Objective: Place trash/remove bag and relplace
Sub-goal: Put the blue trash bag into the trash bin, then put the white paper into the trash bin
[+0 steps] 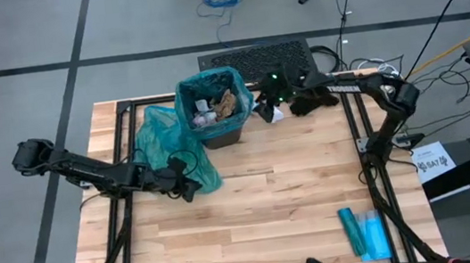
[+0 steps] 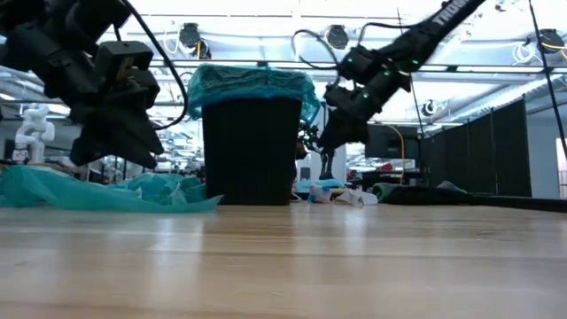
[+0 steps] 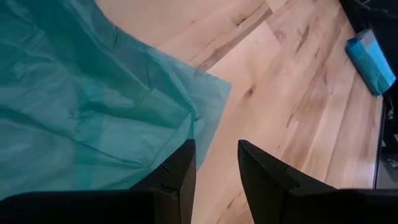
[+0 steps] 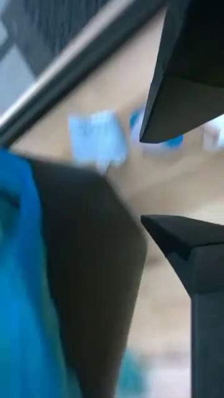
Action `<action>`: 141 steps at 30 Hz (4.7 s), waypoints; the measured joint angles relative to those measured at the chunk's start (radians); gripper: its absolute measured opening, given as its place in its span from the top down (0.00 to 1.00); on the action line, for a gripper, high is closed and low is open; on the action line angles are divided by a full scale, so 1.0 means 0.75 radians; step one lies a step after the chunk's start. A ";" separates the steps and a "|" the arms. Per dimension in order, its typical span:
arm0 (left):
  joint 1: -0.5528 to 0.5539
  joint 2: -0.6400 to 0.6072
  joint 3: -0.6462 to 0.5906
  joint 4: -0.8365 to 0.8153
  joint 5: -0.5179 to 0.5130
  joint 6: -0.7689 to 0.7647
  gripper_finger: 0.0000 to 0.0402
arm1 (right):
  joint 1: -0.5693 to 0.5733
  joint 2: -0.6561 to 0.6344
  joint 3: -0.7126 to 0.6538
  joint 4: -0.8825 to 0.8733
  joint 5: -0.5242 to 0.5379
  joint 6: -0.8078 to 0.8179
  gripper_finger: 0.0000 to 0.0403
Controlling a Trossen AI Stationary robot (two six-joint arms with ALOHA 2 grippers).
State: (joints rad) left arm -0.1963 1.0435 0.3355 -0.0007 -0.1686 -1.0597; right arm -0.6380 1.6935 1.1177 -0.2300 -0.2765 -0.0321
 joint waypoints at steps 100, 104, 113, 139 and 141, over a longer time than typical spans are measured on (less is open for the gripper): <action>-0.001 0.001 0.001 -0.054 0.045 -0.046 0.71 | 0.309 0.024 0.642 -0.087 0.026 0.013 0.57; -0.001 0.001 0.001 -0.050 0.045 -0.046 0.71 | 0.204 -0.049 0.663 -0.277 0.090 -0.048 0.57; -0.001 0.000 0.001 -0.051 0.044 -0.045 0.71 | -0.052 -0.113 0.660 -0.923 0.080 -0.092 0.60; -0.001 0.001 0.001 -0.057 -0.044 -0.011 0.71 | -0.095 0.074 -0.050 -0.441 0.115 0.007 0.55; -0.001 0.001 0.001 -0.057 -0.043 -0.011 0.71 | -0.081 0.111 -0.051 -0.414 0.171 -0.002 0.55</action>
State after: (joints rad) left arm -0.1967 1.0443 0.3363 -0.0433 -0.2006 -1.0680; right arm -0.6985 1.7764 1.0798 -0.5406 -0.1483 -0.0337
